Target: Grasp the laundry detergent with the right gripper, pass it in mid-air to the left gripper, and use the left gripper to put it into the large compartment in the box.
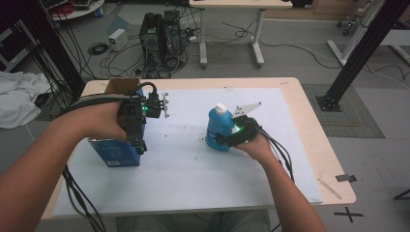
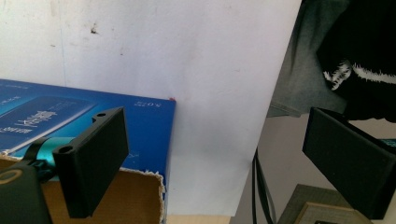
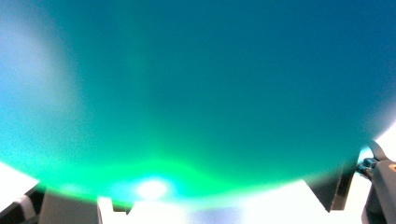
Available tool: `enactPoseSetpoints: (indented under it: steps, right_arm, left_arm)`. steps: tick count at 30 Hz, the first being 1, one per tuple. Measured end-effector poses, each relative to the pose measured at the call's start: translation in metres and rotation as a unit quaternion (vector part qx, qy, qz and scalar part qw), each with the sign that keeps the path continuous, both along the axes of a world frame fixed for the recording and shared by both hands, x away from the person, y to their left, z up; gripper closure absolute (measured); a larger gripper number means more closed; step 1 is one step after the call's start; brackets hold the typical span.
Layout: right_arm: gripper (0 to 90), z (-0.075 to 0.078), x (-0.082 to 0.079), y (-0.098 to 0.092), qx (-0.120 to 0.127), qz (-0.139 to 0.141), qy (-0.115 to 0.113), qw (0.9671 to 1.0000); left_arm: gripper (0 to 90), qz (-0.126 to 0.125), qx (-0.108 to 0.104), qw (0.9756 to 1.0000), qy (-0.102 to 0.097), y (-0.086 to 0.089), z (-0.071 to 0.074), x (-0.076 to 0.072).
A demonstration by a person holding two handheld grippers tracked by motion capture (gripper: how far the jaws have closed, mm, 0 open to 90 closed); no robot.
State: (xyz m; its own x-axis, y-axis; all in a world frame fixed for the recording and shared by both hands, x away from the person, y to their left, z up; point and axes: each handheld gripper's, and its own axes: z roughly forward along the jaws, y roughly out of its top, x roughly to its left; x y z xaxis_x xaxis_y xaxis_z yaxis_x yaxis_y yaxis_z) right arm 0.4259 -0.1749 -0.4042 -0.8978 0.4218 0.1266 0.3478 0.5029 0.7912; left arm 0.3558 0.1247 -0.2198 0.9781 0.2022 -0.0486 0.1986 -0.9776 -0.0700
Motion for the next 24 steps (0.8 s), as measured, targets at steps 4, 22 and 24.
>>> enactPoseSetpoints:
  steps: [4,22,24]
  right_arm:
    - [24.8,-0.0005,0.0005,-0.0003,0.000,0.001,-0.003,1.0000]
    - [32.1,0.0003,-0.0009,0.0007,0.006,0.005,-0.015,0.9999]
    - [32.2,0.0002,-0.0017,0.0013,0.007,0.002,-0.008,0.9999]
  left_arm:
    - [7.2,0.001,0.001,1.0000,0.001,0.0002,0.0001,0.0005]
    - [7.2,0.000,0.001,1.0000,-0.001,-0.0012,-0.0012,0.0023]
    - [7.2,0.000,0.001,1.0000,0.003,-0.0009,-0.0025,0.0026]
